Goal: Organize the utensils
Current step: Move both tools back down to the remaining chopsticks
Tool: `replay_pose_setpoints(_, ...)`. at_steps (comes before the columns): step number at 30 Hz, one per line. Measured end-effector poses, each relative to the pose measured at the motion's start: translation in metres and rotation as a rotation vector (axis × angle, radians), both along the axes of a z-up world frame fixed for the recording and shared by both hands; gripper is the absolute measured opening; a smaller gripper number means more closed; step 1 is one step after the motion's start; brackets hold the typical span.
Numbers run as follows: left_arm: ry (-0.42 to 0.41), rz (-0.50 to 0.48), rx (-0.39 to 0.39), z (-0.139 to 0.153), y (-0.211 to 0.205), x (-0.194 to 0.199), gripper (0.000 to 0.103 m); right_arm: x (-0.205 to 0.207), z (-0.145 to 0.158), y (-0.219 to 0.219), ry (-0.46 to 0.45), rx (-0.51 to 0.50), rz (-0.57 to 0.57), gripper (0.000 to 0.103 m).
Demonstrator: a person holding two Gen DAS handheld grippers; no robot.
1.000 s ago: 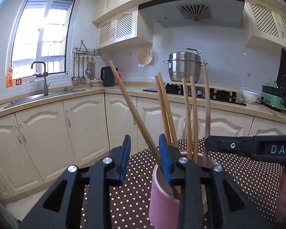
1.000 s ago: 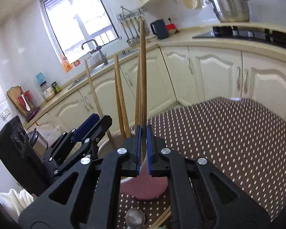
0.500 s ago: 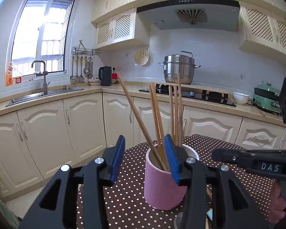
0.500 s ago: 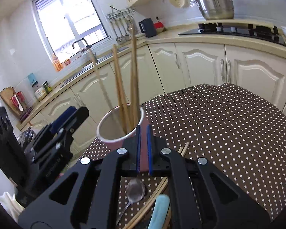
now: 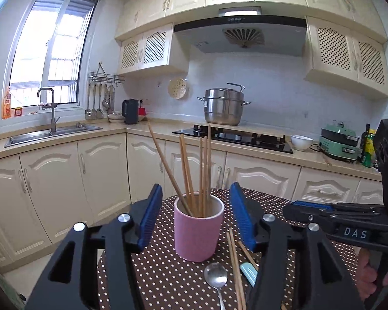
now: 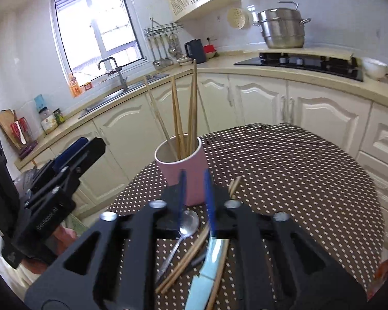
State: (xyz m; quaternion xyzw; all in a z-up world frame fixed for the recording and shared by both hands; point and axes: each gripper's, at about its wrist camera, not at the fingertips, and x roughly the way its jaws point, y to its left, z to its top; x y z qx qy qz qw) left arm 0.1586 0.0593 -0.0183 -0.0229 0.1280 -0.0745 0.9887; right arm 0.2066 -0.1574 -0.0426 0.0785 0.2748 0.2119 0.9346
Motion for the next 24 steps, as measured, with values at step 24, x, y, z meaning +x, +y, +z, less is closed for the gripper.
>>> replay_pose_setpoints(24, 0.423, -0.123, 0.040, -0.094, 0.002, 0.016, 0.055, -0.007, -0.104, -0.016, 0.284, -0.159, -0.076, 0.057)
